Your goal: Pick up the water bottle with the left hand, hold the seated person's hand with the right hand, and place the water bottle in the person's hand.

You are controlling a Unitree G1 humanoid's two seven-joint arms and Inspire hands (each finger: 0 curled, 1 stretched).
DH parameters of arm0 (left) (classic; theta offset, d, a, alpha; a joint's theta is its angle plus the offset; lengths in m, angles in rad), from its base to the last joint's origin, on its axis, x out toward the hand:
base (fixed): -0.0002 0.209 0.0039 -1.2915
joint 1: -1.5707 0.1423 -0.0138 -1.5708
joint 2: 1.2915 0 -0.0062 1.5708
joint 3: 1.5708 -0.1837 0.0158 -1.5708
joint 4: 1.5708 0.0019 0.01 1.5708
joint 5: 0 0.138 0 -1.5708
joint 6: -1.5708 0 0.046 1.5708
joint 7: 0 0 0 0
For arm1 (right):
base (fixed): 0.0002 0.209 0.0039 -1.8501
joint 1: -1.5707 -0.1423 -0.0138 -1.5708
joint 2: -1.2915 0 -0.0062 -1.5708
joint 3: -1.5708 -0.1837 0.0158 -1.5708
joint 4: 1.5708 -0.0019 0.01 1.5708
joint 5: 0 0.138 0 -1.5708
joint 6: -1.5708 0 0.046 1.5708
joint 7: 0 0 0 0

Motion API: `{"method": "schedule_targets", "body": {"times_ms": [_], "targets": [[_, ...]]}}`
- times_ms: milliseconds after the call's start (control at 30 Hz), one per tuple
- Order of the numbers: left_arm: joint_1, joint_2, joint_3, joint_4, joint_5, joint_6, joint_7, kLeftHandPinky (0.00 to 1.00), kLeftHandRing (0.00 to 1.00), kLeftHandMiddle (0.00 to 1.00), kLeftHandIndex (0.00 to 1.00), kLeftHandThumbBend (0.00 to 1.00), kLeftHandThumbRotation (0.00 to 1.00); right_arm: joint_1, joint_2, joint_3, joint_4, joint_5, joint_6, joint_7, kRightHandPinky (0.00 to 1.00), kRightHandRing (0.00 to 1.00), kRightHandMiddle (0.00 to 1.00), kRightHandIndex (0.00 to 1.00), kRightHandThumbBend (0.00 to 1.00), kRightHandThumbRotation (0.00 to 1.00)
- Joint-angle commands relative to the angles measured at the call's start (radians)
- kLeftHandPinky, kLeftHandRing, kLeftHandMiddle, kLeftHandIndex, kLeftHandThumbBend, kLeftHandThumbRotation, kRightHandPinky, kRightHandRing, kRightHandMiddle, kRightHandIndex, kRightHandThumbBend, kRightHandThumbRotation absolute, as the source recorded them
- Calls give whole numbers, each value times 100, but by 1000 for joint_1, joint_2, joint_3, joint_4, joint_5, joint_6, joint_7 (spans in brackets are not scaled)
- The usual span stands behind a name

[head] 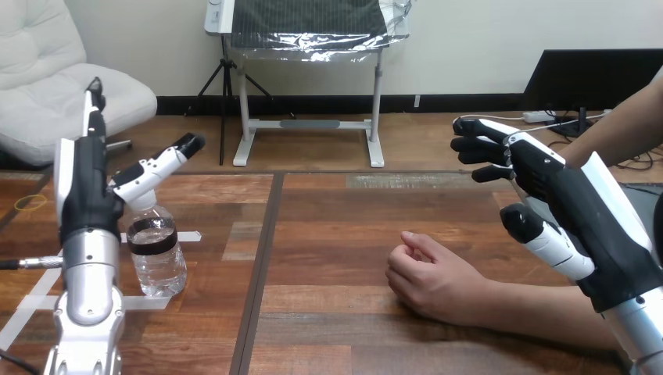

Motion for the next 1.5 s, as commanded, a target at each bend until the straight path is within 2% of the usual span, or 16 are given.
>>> {"method": "schedule_targets", "body": {"times_ms": [0,433,1067,1467], "targets": [[-31,21,5,0,0,-9,4,100,100,100,100,95,33,-23,0,7,-48,12,4,-1,73,80,81,84,100,100],[-20,21,22,35,-20,-16,-8,97,100,100,100,98,26,-21,-6,8,-54,13,4,0,72,80,81,84,100,100],[-21,35,-1,94,16,-12,-1,82,94,99,100,99,23,-23,-10,9,-45,22,-7,7,71,80,81,84,100,100],[-30,28,-8,127,24,22,-2,84,95,99,100,100,23,-23,-9,9,-50,21,-5,9,71,79,81,84,100,100]]}}
